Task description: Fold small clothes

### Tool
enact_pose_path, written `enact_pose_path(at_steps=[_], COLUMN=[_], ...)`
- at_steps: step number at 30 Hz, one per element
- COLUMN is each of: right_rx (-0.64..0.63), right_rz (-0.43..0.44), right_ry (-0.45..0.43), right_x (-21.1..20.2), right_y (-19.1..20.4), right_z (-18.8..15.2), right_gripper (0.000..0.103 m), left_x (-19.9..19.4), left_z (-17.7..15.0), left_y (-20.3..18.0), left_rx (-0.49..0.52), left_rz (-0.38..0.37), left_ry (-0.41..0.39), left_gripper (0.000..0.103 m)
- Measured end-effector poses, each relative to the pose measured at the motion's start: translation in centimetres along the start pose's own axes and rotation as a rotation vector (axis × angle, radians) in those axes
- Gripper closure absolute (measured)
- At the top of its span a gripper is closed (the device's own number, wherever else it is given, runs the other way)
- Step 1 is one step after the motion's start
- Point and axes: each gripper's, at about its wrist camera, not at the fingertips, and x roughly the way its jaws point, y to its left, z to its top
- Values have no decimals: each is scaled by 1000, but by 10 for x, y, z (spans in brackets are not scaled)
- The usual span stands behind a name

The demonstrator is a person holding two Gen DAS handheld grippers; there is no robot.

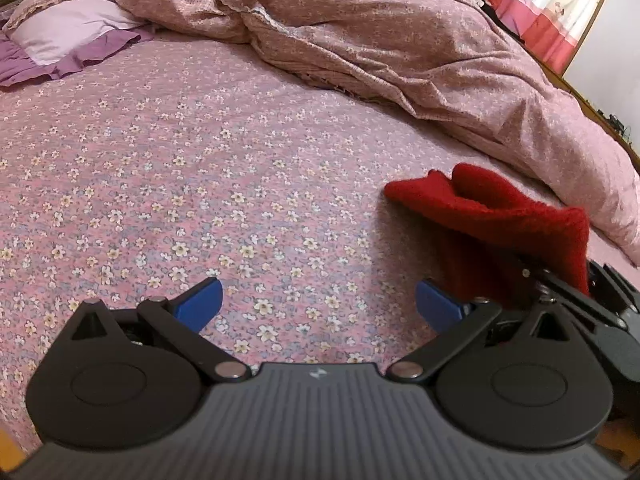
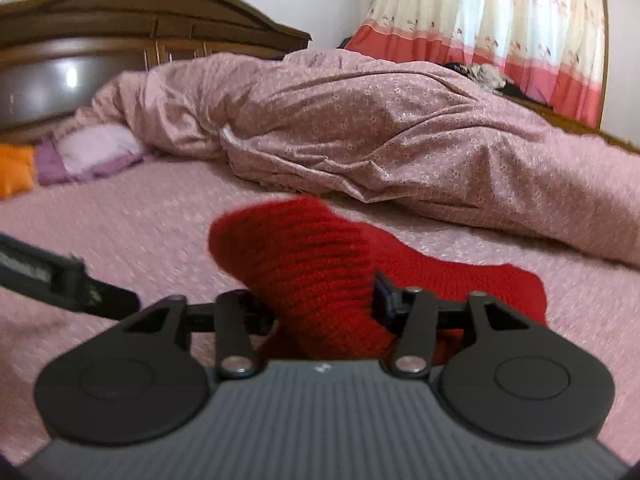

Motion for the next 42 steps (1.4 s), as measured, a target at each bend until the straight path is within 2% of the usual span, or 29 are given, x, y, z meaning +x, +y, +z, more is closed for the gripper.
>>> enact_pose_path(at_steps=[5,8,11,13,16,18,24,26,28,30,32,34,35,37,38,39,42], right_rx=[90,143,230,318,432,463,374,351,319,291,315,371,362,297,298,322,491], right_rz=[78,132,165,179,152,149,44,6,-12,-73,-88,-69,-70,-98,-107,-108,-69], right_ry=[-22,-40,-33,3,56,69,166,209,243,280,337,386,376,323,296,272,159], right_x=[-24,-42,-55,-54,-41,-31,31,55,74,94,110,119,118,110,105,100,79], right_y=[-7,-15,-32,-47,-67,-73,-56,-49,-41,-34,-36,-41,-40,-34,-32,-34,-52], right_z=[4,4,7,15,37,52,82,84,83,79,70,55,48,36,32,30,22], right_gripper=[40,39,39,39,36,36,36,36,37,39,39,40,43,55,65,73,79], left_x=[-7,-9,-8,-2,11,19,49,58,68,81,95,102,105,111,114,117,128], left_z=[6,13,21,27,35,39,53,57,61,63,64,63,62,63,63,62,59], left_y=[-10,-17,-20,-22,-24,-26,-32,-31,-27,-20,-14,-8,-7,-8,-10,-12,-19], left_rx=[5,9,-21,-64,-102,-117,-119,-141,-189,-246,-291,-311,-311,-305,-305,-304,-310], left_rz=[-38,-63,-121,-171,-192,-193,-167,-180,-225,-250,-271,-273,-277,-281,-286,-291,-304], left_ry=[-22,-29,-19,-5,1,-2,-1,-11,-24,-17,13,27,27,45,51,53,69], left_gripper=[0,0,0,0,0,0,0,0,3,3,3,3,3,3,3,3,3])
